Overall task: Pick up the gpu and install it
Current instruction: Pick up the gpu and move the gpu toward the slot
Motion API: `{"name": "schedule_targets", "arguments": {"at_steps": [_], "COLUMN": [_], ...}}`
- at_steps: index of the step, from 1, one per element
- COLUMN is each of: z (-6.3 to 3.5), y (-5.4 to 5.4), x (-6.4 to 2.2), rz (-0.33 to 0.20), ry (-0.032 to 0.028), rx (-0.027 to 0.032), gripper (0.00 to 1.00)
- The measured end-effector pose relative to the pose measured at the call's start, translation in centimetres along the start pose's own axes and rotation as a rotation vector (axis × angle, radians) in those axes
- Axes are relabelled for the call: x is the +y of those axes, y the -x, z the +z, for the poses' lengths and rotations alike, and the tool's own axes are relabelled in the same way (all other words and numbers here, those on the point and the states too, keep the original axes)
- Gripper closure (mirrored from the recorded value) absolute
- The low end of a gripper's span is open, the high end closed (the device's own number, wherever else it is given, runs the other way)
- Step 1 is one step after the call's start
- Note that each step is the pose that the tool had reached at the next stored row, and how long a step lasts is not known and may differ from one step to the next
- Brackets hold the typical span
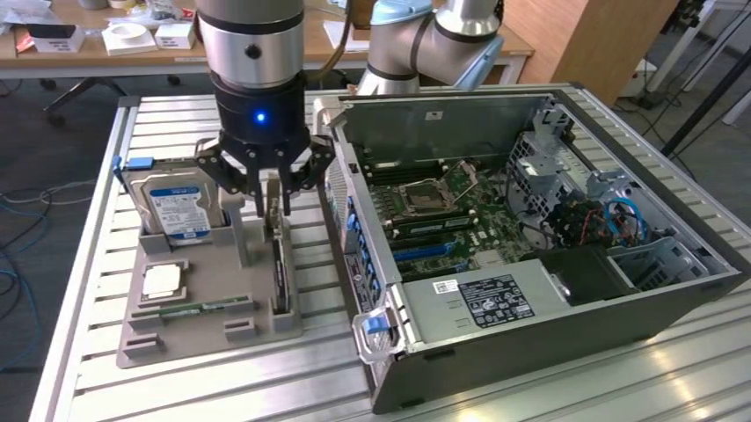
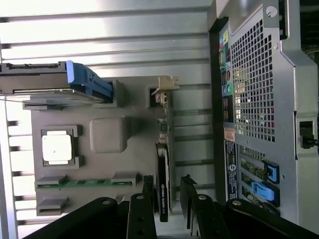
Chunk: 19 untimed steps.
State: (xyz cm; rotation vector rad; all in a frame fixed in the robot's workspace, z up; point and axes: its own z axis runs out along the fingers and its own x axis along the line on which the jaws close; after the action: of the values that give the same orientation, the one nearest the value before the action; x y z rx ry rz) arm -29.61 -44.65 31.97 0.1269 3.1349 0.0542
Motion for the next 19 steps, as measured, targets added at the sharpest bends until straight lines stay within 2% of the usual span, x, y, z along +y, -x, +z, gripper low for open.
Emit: {"name": "schedule_targets", "arguments": {"at_steps": [3, 15, 19], "z": [0.42, 0.48, 0.98], "y": [0.00, 0.22, 0.22], "x": [-0.01, -0.03, -0.06], "rz": [0.000, 0.000, 0.000], "ry": [0.0000, 0.0000, 0.0000], "rx": [0.0000, 0.0000, 0.0000], "gripper": [0.64, 0.64, 0.64]}}
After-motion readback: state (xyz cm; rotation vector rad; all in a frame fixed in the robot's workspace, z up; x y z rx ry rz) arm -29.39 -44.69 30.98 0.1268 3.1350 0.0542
